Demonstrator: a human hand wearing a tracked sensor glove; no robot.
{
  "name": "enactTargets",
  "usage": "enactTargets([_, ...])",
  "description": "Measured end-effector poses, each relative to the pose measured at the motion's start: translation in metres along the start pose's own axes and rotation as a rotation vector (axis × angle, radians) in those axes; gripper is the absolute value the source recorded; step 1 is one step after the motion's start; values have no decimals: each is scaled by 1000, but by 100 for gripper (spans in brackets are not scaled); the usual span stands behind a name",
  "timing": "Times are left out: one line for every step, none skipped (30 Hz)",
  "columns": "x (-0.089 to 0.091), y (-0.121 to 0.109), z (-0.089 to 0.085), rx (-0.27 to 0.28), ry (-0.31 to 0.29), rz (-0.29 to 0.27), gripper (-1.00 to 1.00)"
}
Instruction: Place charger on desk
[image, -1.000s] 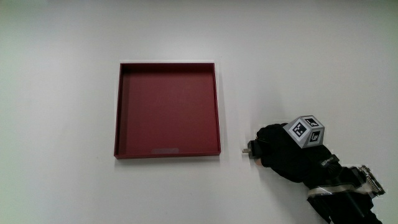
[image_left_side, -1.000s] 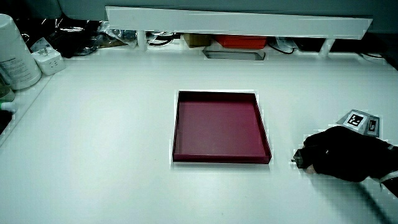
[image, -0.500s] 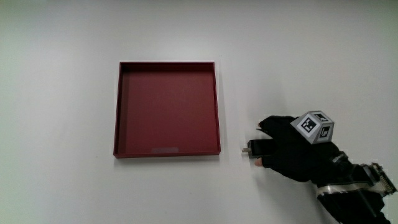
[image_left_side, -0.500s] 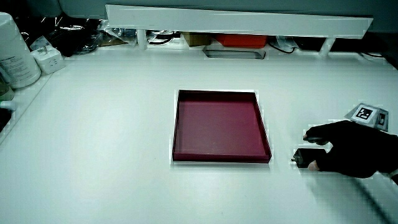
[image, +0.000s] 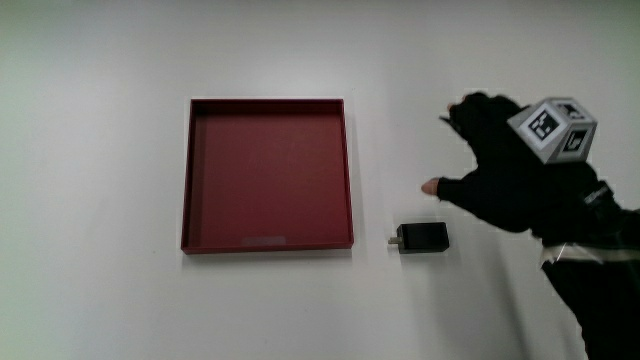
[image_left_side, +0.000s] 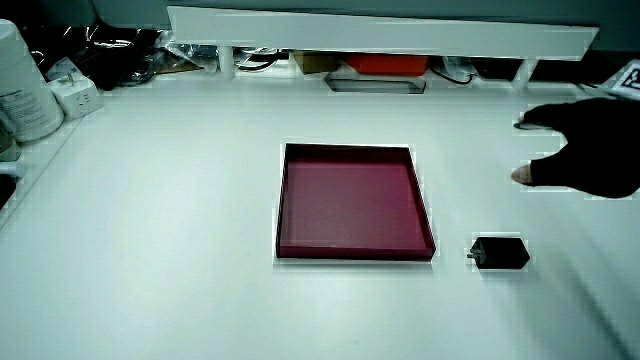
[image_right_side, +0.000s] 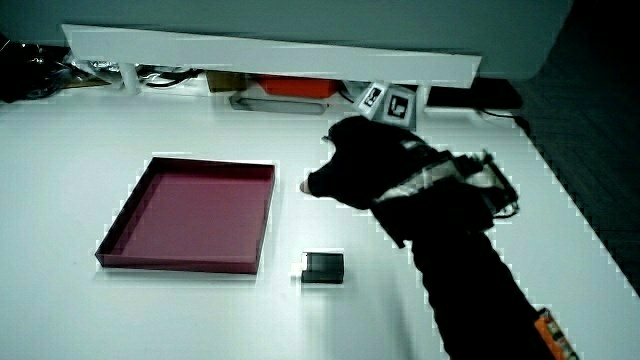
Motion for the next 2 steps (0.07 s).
enactTargets([-2, -1, 3, -5, 4, -4, -100])
enactTargets([-4, -1, 5, -14, 9, -3, -100])
